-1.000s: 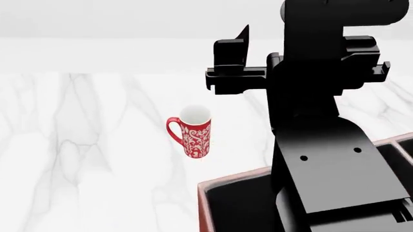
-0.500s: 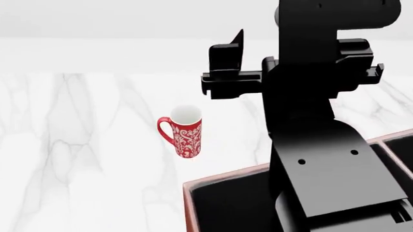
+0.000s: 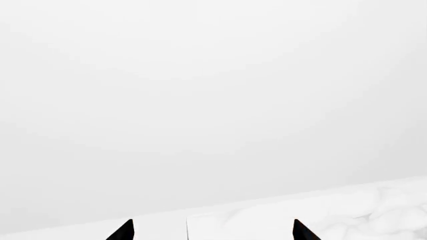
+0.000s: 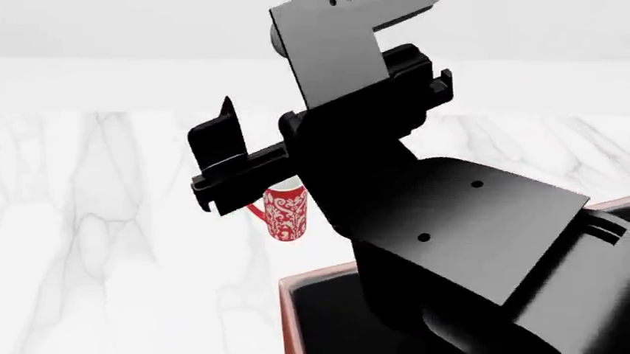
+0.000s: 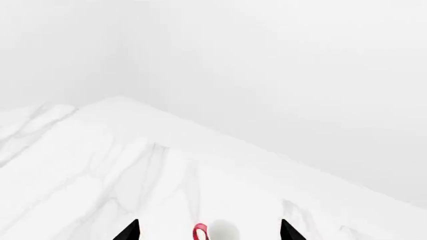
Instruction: Pick up the book and place it in the right compartment of the caddy.
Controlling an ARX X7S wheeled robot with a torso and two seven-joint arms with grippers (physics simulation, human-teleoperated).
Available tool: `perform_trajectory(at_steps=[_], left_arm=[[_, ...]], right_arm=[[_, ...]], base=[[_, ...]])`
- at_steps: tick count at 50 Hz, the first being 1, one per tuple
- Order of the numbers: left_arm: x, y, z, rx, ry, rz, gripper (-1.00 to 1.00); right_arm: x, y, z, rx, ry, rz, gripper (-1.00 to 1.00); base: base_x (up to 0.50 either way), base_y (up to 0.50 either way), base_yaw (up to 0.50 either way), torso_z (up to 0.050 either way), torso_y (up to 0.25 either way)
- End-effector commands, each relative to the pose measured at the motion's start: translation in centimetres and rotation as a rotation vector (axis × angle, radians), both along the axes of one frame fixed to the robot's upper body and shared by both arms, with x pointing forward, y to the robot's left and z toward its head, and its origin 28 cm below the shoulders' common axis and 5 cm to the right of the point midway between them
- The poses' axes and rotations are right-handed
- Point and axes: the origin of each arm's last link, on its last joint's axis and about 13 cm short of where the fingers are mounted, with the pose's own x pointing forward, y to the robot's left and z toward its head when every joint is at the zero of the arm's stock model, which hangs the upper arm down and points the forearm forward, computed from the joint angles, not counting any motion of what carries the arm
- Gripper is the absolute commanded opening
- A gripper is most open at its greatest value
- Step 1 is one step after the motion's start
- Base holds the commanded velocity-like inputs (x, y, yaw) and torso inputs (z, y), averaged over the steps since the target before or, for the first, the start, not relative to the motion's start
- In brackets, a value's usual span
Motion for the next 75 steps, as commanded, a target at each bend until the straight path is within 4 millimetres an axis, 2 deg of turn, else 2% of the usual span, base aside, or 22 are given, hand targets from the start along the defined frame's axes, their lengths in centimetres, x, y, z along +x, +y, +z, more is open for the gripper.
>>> perform_trajectory(at_steps=[1, 5, 11, 16, 24, 30, 36, 40, 60, 75], left_arm=[[0.0, 0.0, -0.1, -0.002, 0.000, -0.001, 1.00], [0.0, 0.0, 0.0, 0.000, -0.001, 0.000, 1.00], [0.0, 0.0, 0.0, 0.003, 0.000, 0.001, 1.00], [0.0, 0.1, 0.1, 0.006, 0.000, 0.000, 1.00], [0.0, 0.0, 0.1, 0.007, -0.001, -0.001, 1.00], [-0.1, 0.1, 0.2, 0.010, -0.001, 0.002, 1.00], [-0.2, 0.1, 0.1, 0.010, -0.001, 0.002, 1.00], [-0.5, 0.2, 0.1, 0.009, -0.003, 0.007, 1.00], [-0.8, 0.3, -0.1, 0.009, -0.002, 0.014, 1.00], [-0.7, 0.3, -0.2, 0.010, -0.001, 0.013, 1.00]], right_arm=[[-2.7, 1.2, 1.8, -0.199, 0.072, 0.383, 1.00], [-2.5, 1.9, 1.7, -0.229, 0.121, 0.525, 1.00], [-2.2, 3.8, 1.0, -0.356, 0.093, 0.590, 1.00], [-3.4, 5.9, 0.1, -0.460, 0.069, 0.714, 1.00], [-5.3, 8.9, -1.9, -0.529, 0.078, 0.900, 1.00], [-5.7, 10.8, -3.4, -0.562, 0.083, 0.938, 1.00], [-6.7, 12.2, -3.9, -0.528, 0.090, 1.004, 1.00], [-6.7, 12.4, -4.1, -0.522, 0.105, 1.020, 1.00], [-3.2, 11.8, -7.0, -0.523, 0.192, 0.922, 1.00], [-3.5, 12.0, -10.0, -0.593, 0.315, 0.925, 1.00]], base=[[0.00, 0.00, 0.00, 0.000, 0.000], [0.00, 0.00, 0.00, 0.000, 0.000], [0.00, 0.00, 0.00, 0.000, 0.000], [0.00, 0.00, 0.00, 0.000, 0.000], [0.00, 0.00, 0.00, 0.000, 0.000], [0.00, 0.00, 0.00, 0.000, 0.000], [0.00, 0.00, 0.00, 0.000, 0.000], [0.00, 0.00, 0.00, 0.000, 0.000], [0.00, 0.00, 0.00, 0.000, 0.000], [0.00, 0.00, 0.00, 0.000, 0.000]])
